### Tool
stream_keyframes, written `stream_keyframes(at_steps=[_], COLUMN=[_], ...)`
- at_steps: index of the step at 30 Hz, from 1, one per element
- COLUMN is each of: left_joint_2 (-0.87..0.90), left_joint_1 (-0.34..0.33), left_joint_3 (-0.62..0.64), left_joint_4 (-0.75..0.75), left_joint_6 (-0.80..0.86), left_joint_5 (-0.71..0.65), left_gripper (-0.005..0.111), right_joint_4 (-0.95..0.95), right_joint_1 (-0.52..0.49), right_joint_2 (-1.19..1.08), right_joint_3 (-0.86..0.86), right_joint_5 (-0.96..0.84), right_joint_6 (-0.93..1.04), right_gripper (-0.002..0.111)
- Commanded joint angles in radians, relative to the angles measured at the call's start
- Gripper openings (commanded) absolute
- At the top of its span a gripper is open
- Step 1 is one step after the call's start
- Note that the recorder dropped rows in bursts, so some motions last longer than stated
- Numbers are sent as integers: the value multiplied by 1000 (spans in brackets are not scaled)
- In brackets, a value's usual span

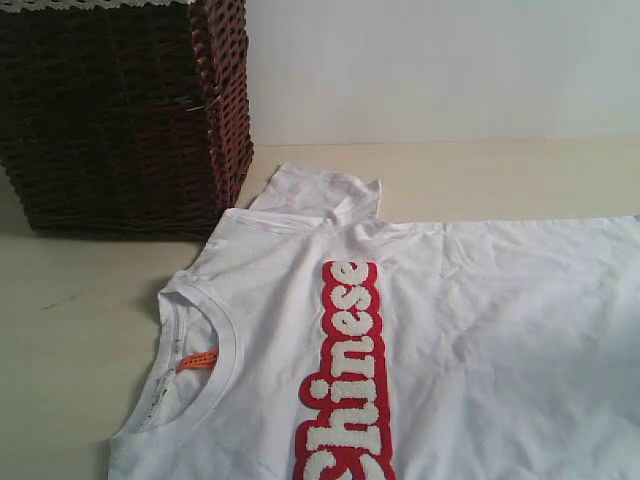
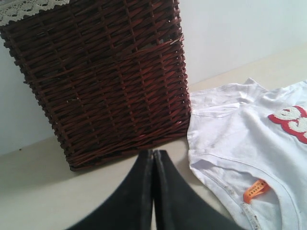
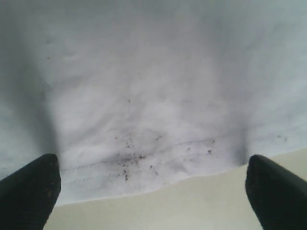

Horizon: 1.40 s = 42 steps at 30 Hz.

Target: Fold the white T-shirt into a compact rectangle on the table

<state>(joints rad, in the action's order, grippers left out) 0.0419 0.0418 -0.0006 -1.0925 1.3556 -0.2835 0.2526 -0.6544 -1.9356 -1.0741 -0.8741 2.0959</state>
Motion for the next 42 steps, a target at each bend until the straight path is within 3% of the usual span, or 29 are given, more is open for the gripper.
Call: stream_keyframes(at_steps=[1, 5, 12, 19, 26, 42], left_joint_2=[-7, -7, -7, -7, -7, -7], left_joint_1=[2, 2, 2, 2, 2, 2], left_joint_3=[1, 1, 1, 1, 1, 1], left_joint_4=[0, 0, 0, 0, 0, 0], left_joint_6=[1, 1, 1, 1, 1, 1], left_joint_5=[2, 2, 2, 2, 2, 2], left_gripper=[0, 0, 0, 0, 0, 0], right_joint_4=[63, 36, -1, -202, -72, -71], right_joint_1=[-3, -3, -3, 74, 79, 79], right_joint_2=[-7, -23, -23, -52, -54, -82], right_joint_3=[4, 4, -62, -79, -79, -77], right_joint_5=[13, -4, -194, -34, 11, -76], right_joint_6=[21, 21, 21, 21, 21, 21], right_gripper=[104, 104, 104, 104, 104, 104])
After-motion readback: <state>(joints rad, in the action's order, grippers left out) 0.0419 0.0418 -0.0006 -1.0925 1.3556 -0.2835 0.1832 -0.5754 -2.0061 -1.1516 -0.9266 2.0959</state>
